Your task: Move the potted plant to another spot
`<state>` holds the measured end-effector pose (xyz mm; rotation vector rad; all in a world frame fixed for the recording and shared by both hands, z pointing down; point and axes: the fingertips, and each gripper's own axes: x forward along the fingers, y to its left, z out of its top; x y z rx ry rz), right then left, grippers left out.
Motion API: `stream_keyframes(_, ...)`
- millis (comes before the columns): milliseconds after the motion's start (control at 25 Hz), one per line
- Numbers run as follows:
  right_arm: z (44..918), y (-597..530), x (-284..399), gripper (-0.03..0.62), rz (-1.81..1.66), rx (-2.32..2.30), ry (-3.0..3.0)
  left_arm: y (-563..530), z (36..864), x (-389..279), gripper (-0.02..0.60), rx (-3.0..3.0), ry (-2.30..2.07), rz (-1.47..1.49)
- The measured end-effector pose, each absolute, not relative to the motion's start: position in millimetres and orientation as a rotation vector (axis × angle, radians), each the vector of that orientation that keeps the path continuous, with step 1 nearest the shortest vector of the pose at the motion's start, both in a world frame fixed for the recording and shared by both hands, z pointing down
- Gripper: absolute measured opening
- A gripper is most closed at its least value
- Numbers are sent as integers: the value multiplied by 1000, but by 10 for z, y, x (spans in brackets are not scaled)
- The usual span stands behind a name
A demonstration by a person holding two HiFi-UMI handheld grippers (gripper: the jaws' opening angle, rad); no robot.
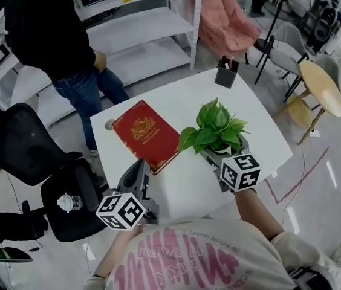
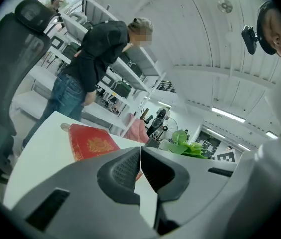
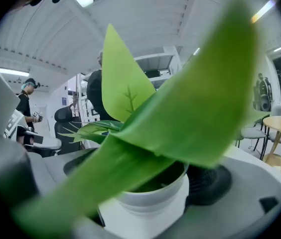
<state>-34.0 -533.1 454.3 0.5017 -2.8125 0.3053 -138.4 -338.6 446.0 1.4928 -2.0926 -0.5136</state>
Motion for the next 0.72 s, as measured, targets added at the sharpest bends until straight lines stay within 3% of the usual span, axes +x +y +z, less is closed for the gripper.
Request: stream_keyframes(720,5127,-5496,-935,543,351,268,-2726,-3109,4646,-1690,25,1212,-2258,-567)
